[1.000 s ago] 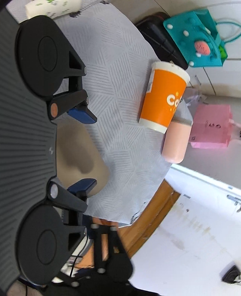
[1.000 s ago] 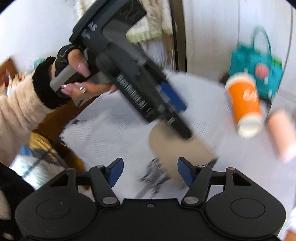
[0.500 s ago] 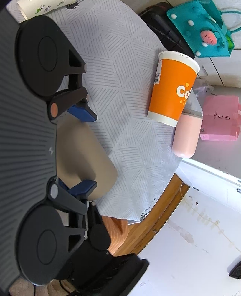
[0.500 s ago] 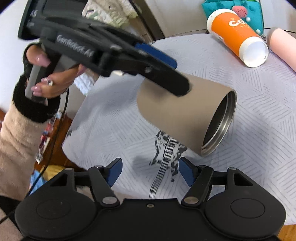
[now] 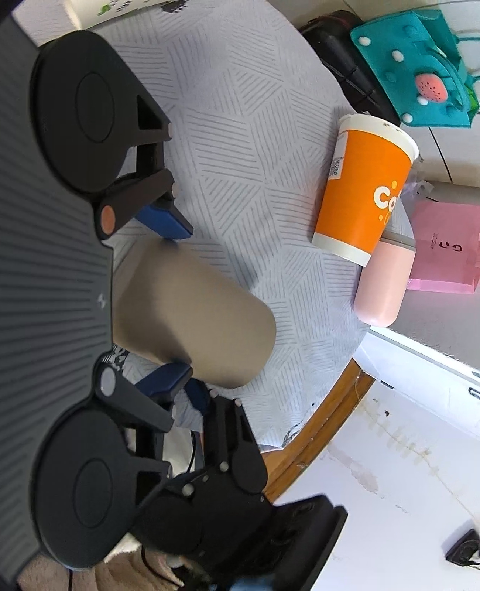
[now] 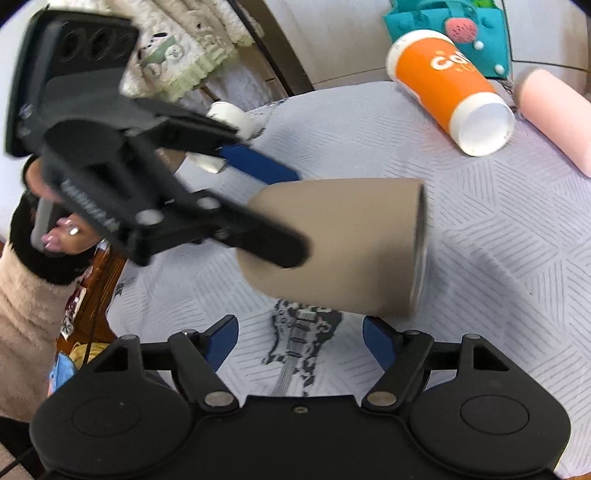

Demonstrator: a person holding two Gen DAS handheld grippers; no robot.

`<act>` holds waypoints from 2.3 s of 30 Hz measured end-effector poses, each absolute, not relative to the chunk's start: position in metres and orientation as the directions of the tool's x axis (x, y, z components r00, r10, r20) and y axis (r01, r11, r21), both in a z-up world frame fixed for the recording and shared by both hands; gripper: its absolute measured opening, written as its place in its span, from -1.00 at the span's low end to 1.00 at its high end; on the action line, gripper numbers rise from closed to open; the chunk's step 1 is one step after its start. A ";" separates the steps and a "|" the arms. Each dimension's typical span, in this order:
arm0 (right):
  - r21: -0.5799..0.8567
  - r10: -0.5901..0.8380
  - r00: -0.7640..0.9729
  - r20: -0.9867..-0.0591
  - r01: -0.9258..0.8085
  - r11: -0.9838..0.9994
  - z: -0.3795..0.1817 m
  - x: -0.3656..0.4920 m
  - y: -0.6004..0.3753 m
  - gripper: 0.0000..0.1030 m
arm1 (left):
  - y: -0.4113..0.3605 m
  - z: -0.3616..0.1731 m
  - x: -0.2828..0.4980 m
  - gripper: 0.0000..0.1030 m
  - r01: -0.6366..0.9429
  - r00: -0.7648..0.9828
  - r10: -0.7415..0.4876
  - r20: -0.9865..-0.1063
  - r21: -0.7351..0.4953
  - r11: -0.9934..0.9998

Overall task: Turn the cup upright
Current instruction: 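Lift the tan tumbler with the left gripper and tilt its open end up, then rotate the tan tumbler upright and lower it onto the table with the left gripper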

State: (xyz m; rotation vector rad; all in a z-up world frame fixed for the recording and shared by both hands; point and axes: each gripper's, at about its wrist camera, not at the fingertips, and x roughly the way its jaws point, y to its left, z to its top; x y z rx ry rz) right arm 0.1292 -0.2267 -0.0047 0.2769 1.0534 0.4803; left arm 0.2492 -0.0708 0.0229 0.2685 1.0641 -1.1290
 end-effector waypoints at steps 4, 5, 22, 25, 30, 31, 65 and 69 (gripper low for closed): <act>0.441 0.502 0.403 -0.765 -0.239 0.865 -0.008 0.134 -0.232 0.67 | -0.063 0.024 0.249 0.28 0.811 0.007 -0.619 -0.785 -0.358 0.463; 0.443 0.506 0.400 -0.764 -0.244 0.863 -0.008 0.135 -0.232 0.70 | -0.062 0.024 0.248 0.28 0.808 0.002 -0.622 -0.783 -0.365 0.462; 0.446 0.516 0.393 -0.762 -0.259 0.856 -0.007 0.152 -0.239 0.75 | -0.064 0.009 0.255 0.29 0.681 -0.027 -0.653 -0.757 -0.492 0.542; 0.431 0.504 0.391 -0.770 -0.264 0.863 -0.005 0.153 -0.240 0.76 | -0.065 0.010 0.247 0.29 0.669 -0.042 -0.662 -0.748 -0.514 0.538; 0.390 0.486 0.387 -0.784 -0.302 0.870 -0.004 0.154 -0.241 0.77 | -0.062 0.008 0.242 0.28 0.638 -0.028 -0.682 -0.731 -0.538 0.551; 0.397 0.489 0.387 -0.782 -0.297 0.869 -0.004 0.154 -0.242 0.77 | -0.061 0.009 0.244 0.28 0.629 -0.025 -0.689 -0.724 -0.547 0.552; 0.234 0.389 0.526 -0.756 -0.338 0.912 -0.003 0.134 -0.223 0.89 | -0.057 -0.006 0.224 0.35 0.591 0.086 -0.734 -0.674 -0.558 0.582; 0.112 0.351 0.612 -0.709 -0.393 0.913 -0.003 0.122 -0.212 0.89 | -0.053 0.002 0.201 0.35 0.674 0.215 -0.719 -0.661 -0.432 0.599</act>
